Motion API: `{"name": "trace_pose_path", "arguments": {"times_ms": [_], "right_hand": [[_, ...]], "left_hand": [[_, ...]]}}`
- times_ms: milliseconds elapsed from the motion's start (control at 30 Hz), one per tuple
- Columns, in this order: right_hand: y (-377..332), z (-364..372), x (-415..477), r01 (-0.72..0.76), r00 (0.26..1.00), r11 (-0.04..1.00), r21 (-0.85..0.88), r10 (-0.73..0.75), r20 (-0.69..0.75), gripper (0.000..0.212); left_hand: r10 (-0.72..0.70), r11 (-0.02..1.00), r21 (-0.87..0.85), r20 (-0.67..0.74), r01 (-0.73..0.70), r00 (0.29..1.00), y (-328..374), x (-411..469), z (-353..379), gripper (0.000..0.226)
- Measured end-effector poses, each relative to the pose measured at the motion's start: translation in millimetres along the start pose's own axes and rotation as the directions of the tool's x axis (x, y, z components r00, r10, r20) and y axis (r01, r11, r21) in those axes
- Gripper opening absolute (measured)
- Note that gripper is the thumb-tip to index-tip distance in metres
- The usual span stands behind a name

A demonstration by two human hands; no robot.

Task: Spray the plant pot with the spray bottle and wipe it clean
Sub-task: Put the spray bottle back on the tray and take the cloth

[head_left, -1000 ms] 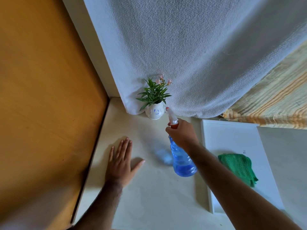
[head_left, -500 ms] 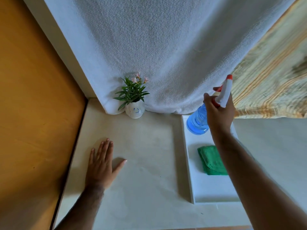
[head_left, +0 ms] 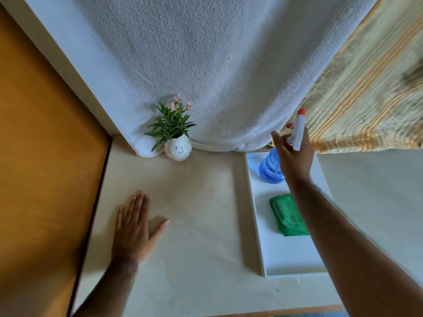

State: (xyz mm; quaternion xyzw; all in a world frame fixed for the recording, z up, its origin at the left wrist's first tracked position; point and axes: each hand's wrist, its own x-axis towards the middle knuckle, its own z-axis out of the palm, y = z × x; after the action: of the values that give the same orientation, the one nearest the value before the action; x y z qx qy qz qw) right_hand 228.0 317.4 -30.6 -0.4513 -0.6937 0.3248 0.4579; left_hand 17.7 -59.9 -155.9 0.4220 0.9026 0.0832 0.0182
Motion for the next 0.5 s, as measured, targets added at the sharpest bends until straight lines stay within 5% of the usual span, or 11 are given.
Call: {"name": "trace_pose_path", "arguments": {"times_ms": [133, 300, 367, 500], "right_hand": [[0, -5, -5, -0.042, 0.997, 0.999, 0.024, 0.041, 0.067, 0.044], [18, -37, -49, -0.065, 0.985, 0.995, -0.077, 0.076, 0.152, 0.093], [30, -58, -80, 0.031, 0.978, 0.962, -0.271, 0.027, 0.207, 0.107], [61, -88, -136, 0.391, 0.89, 0.715, -0.579, -0.136, 0.434, 0.111]], "left_hand": [[-0.002, 1.0, 0.005, -0.001, 0.002, 1.0, 0, 0, 1, 0.099], [-0.004, 1.0, 0.006, -0.029, 0.005, 1.0, 0, 1, 2, 0.098], [0.006, 1.0, 0.001, -0.059, -0.006, 0.998, 0, 0, 2, 0.096], [0.034, 0.999, 0.011, -0.118, -0.033, 0.992, 1, -2, 5, 0.092]]}}
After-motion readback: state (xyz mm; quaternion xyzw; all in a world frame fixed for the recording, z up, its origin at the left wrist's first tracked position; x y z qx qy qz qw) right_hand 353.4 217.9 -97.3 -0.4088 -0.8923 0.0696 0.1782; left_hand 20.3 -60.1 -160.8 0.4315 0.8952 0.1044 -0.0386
